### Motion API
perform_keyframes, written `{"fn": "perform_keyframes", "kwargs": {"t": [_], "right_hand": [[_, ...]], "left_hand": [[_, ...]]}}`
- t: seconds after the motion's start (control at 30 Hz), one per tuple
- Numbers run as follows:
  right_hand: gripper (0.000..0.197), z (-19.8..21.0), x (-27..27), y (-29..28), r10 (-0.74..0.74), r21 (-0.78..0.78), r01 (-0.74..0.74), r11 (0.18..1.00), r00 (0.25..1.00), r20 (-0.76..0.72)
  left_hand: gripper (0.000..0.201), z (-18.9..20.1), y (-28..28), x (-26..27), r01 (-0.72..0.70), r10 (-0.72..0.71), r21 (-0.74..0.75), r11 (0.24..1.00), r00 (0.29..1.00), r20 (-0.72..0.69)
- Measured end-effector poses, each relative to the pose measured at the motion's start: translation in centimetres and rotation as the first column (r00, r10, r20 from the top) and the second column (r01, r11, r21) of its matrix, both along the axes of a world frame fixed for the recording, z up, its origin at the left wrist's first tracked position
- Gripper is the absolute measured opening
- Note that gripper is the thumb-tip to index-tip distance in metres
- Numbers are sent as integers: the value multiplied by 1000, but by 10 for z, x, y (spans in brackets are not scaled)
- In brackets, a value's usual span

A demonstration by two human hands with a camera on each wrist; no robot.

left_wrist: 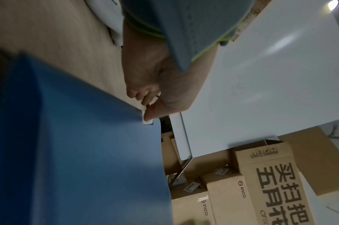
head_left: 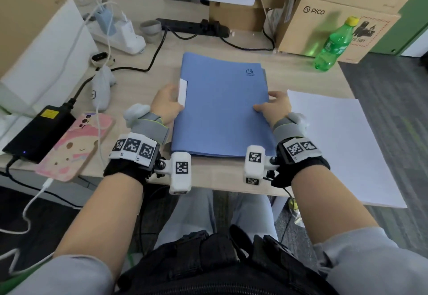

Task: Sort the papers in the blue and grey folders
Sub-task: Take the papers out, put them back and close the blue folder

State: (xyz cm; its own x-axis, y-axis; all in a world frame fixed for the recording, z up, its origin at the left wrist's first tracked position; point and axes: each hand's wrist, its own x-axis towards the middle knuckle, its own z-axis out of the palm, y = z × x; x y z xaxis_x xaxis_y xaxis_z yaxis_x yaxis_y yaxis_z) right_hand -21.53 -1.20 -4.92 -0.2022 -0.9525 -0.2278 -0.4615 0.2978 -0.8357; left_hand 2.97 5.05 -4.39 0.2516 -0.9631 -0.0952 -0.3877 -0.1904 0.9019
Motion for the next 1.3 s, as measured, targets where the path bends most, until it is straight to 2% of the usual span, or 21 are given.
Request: {"fn": "perform_keyframes", "kwargs": {"t": [0.03, 0.1, 0.17, 0.23, 0.3, 0.53, 0.67, 0.77, 0.83, 0.93, 1.0, 1.07, 1.17, 1.23, 1.27, 1.3], "right_hand": [[43, -1, 0, -1, 9, 0, -9, 1000, 995, -98], [23, 0, 1, -1, 66, 36, -59, 998, 971, -229], [31, 1, 1, -2, 116, 70, -102, 992, 967, -229], [42, -2, -1, -6, 98, 44, -90, 995, 966, -239], [44, -3, -3, -7, 60, 44, -51, 998, 972, -226], [26, 4, -12, -2, -21, 35, 26, 999, 988, -154], [26, 10, -25, 4, -96, -67, 93, 993, 994, -52], [41, 17, -31, 9, -158, -134, 162, 978, 987, 34], [44, 17, -33, 11, -182, -118, 193, 974, 978, 99], [16, 15, -36, 15, -150, 5, 155, 988, 946, 286], [12, 14, -35, 18, -100, 69, 80, 994, 923, 372], [12, 14, -36, 19, -57, 50, 40, 998, 914, 402], [19, 14, -39, 16, -69, -26, 87, 996, 908, 414], [23, 14, -39, 15, -85, -50, 113, 992, 916, 392], [24, 15, -38, 14, -88, -53, 115, 992, 928, 362], [24, 12, -38, 14, -92, -49, 114, 992, 941, 324]], "left_hand": [[51, -1, 0, 1, -15, 13, 28, 1000, 999, 48], [45, -4, -1, 1, 3, -4, 76, 997, 1000, 19], [44, -4, 0, 0, 17, -14, 98, 995, 999, -30], [46, -4, -2, -1, 11, -4, 122, 992, 998, -58], [49, 0, -3, -2, 12, 7, 155, 988, 993, -119], [53, 12, -2, -14, 79, -45, 109, 991, 957, -288], [58, 8, -1, -27, 17, 7, 50, 999, 901, -433], [58, 7, 0, -37, -72, 71, 17, 997, 878, -473], [58, 6, -2, -36, -114, 94, -4, 994, 840, -535], [59, 4, -6, -35, -146, 106, -23, 989, 812, -574], [54, 7, -5, -36, -152, 106, -36, 988, 818, -565], [44, 11, -6, -41, -66, 19, -80, 995, 873, -487], [41, 13, -6, -39, 35, -44, -34, 999, 950, -308], [46, 10, -8, -28, -42, 45, 67, 997, 997, -60], [49, 7, -9, -21, -118, 100, 142, 983, 987, 128], [48, 6, -6, -17, -191, 112, 236, 953, 944, 311]]}}
